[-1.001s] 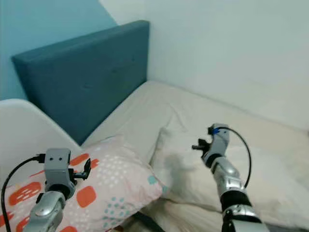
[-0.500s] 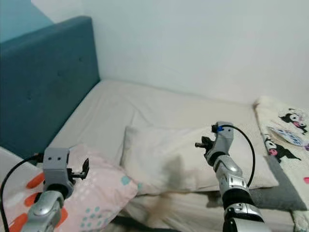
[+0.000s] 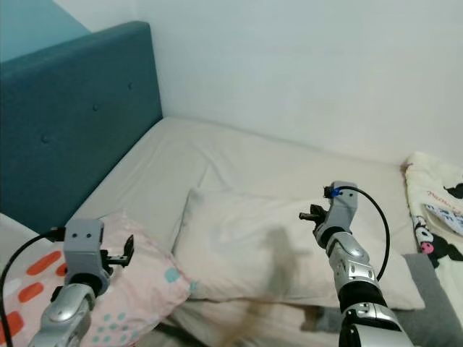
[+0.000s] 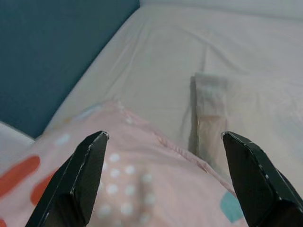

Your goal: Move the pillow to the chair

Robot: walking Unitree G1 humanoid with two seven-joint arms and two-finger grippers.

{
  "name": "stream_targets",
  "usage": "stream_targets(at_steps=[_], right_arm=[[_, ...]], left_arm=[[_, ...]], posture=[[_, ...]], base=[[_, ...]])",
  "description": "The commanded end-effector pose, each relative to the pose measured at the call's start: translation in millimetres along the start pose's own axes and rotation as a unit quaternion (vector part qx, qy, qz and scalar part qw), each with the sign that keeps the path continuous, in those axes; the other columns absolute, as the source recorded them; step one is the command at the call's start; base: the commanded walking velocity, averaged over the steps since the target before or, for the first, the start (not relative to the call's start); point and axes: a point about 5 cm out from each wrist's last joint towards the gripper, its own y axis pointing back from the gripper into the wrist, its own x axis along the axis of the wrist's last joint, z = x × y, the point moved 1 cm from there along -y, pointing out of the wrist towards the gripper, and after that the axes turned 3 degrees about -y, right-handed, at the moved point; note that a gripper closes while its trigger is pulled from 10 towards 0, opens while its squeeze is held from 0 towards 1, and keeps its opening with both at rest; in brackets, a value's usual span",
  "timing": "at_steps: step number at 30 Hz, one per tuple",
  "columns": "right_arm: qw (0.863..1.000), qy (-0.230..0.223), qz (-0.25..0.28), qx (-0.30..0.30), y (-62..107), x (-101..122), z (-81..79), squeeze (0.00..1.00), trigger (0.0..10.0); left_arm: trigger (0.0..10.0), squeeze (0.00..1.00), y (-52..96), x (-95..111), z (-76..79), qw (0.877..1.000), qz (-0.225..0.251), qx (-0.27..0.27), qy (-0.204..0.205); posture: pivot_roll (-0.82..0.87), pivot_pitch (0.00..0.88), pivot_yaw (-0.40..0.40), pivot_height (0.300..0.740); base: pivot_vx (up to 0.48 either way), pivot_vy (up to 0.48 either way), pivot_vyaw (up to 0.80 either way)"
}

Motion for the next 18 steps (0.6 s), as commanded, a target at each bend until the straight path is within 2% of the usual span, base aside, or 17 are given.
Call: stream_targets(at_steps=[1,9,18], right_arm=[[1.0,-0.005,-0.006,-0.004,1.1,-0.9,4.4,0.0,10.0],[0.999,-0.009,-0.032,0.004,2.3,-9.9,3.7,0.0,10.0],[0.999,-0.022,-0.034,0.017,1.5,-12.0,-1.1,0.0,10.0]], left_arm=[[10.0,0.0,1.6,-5.3,5.1,1.0,-0.013,-0.008,-0.003],[10.0,0.0,1.4,-5.4,5.3,1.0,-0.015,-0.006,-0.003],[10.0,0.0,2.1,-5.7,4.6,1.0,-0.016,-0.005,-0.004]], posture=[[0.02,0.0,-0.123,0.74],[0.02,0.0,-0.123,0.74],[0.02,0.0,-0.124,0.74]], base=[[0.0,-0.465,0.0],[0.0,-0.465,0.0],[0.0,-0.465,0.0]])
